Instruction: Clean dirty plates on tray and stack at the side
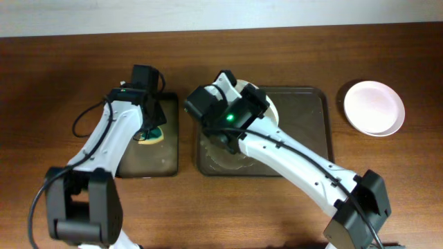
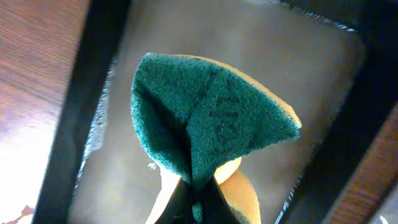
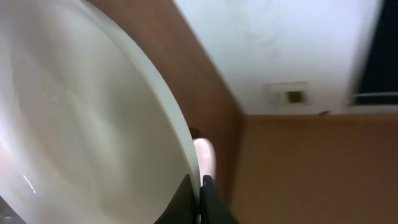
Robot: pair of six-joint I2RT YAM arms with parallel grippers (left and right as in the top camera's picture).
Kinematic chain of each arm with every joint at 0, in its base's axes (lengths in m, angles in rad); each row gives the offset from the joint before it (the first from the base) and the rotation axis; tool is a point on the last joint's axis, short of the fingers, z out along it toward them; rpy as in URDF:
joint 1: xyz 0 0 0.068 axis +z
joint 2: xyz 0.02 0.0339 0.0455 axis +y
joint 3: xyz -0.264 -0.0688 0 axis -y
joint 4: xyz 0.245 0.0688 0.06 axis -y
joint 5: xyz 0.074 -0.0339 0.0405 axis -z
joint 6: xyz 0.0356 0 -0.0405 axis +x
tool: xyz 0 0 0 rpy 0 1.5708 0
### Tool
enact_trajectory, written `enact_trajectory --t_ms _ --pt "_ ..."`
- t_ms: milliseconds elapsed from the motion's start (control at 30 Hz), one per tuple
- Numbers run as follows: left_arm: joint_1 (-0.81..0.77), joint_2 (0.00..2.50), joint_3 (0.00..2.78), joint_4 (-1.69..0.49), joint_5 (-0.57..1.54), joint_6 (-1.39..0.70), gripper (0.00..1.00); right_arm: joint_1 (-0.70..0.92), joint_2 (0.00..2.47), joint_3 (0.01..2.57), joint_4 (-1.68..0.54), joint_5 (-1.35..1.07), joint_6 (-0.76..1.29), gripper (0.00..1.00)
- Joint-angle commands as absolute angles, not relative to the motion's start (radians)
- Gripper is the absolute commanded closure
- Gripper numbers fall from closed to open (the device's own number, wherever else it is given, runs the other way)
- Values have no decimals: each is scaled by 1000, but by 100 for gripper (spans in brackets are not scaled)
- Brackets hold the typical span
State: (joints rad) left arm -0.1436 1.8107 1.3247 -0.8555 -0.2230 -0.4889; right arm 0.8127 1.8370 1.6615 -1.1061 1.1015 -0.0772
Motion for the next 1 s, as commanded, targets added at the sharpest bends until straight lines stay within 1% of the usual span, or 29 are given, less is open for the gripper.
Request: enact_trajectory --t_ms 0,133,167,267,300,333,367,433,567,600,633,700,733,767,833,867,900,933,967 --pt "-141 1873 1323 -826 -212 -469 100 836 1817 1678 -1109 1245 -159 96" --pt "-141 1892 1323 -823 -212 -469 99 838 1817 1678 -1108 1246 -160 96" --pt "-141 1892 1323 -823 -212 -469 96 838 1817 1678 -1107 1246 -160 96" --pt "-141 1892 1323 -821 -213 -469 69 838 1816 1678 -1107 1243 -161 96" --pt "-141 1892 1323 -822 -213 -469 56 838 1817 1678 -1105 1242 -160 96" --pt "-141 1890 1324 -822 -216 -469 27 838 1817 1678 -1100 1243 -160 96" --pt "-141 1890 1328 -824 -221 -469 20 838 1817 1678 -1099 1243 -161 96" --pt "-141 1884 1355 -853 -231 -469 18 838 1817 1678 -1100 1244 -161 96" --pt "-141 1834 1480 -967 -227 -469 18 838 1817 1678 -1096 1286 -161 96" --pt "-141 1818 1504 -985 -224 -469 14 838 1817 1678 -1093 1295 -161 96" --pt "-141 1802 1524 -999 -224 -469 13 838 1817 1678 -1091 1296 -161 96" --pt "-141 1776 1549 -1012 -224 -469 0 836 1817 1678 -1079 1295 -160 96" --pt "-141 1757 1555 -1011 -224 -469 1 834 1817 1678 -1064 1284 -160 96" --pt "-141 1742 1555 -1011 -224 -469 1 828 1818 1678 -1049 1211 -161 96" --pt "-141 1735 1555 -1012 -225 -469 1 812 1821 1676 -1049 995 -184 96" --pt "-141 1735 1554 -1012 -225 -469 1 800 1824 1676 -1059 901 -228 96" --pt "-141 1736 1554 -1013 -225 -469 1 787 1825 1676 -1067 872 -251 96" --pt "-141 1736 1554 -1013 -224 -469 1 769 1825 1676 -1067 929 -219 96" --pt "-141 1736 1554 -1013 -224 -469 1 751 1817 1678 -1065 1051 -102 96"
